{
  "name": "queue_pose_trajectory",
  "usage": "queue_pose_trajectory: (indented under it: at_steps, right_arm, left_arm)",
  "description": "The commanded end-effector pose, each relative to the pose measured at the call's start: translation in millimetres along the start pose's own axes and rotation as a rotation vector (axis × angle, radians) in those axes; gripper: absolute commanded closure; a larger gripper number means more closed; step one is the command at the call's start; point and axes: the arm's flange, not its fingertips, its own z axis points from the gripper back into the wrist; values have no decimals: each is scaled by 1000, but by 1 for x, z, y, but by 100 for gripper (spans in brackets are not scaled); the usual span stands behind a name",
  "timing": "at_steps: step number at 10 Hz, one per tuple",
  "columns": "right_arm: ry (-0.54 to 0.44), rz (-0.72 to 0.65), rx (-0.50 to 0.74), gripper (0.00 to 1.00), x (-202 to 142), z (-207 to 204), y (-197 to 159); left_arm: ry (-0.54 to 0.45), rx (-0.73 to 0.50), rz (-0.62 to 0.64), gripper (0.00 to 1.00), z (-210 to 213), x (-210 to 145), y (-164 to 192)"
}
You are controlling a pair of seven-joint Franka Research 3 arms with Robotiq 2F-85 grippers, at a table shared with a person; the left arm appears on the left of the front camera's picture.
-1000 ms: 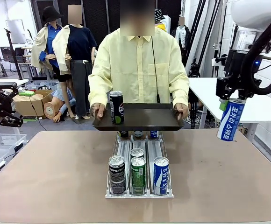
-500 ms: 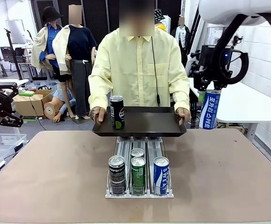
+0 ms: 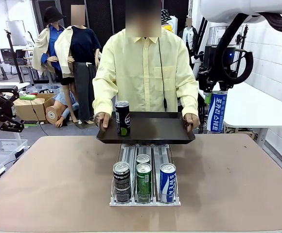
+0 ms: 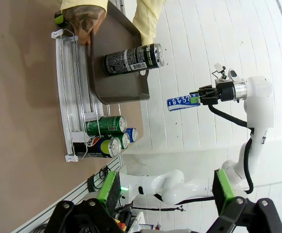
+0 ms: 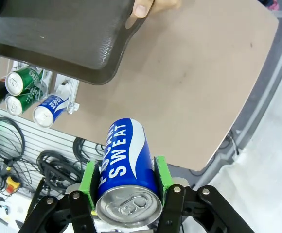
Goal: Retrieve and hand over the desired beverage to the person.
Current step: Place the picked can on the Handle tray extended by the person.
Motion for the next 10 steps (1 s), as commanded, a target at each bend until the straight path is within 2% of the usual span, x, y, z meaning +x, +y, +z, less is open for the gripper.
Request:
queue_pose_trajectory:
  at_steps: [1,7,10]
  right_arm:
    - [6,15,-26,100,1,5,0]
    - [-33,47,-38,100,9,3,9]
    - [-85,73,-46,100,33,-2,20]
  left_arm:
    - [-7,-10,-3,0,1,-2,-2]
    - [-7,-10,-3,0,1,-2,-2]
    - [-7,-10,-3,0,1,-2,-2]
